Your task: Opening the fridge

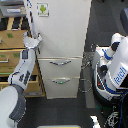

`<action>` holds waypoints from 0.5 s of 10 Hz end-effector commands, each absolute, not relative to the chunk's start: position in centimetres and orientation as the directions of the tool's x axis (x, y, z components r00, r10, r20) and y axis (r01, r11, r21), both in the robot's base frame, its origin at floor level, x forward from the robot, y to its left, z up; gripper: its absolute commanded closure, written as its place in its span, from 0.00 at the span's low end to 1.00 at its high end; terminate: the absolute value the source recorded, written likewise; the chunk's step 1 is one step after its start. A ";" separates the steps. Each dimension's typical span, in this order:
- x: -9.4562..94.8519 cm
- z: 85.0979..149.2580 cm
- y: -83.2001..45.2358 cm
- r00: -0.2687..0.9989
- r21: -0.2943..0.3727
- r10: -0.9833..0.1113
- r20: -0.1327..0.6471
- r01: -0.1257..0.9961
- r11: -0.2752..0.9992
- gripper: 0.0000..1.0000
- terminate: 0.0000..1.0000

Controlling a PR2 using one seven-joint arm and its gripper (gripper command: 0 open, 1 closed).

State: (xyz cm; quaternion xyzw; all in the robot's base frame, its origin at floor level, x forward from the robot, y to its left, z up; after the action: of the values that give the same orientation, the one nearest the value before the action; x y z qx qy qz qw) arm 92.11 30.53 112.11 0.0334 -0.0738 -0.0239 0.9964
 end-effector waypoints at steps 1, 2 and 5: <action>92.9 105.3 31.5 0.990 -0.150 -0.101 0.097 0.115 0.982 1.00 0.00; 93.0 105.2 31.5 0.990 -0.149 -0.102 0.097 0.116 0.982 1.00 0.00; 92.8 105.0 31.8 0.990 -0.156 -0.100 0.096 0.114 0.981 1.00 0.00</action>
State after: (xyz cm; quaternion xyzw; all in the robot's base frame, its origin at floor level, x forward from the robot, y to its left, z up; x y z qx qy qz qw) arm 92.24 31.28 108.23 -0.0602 -0.0495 -0.0498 0.9957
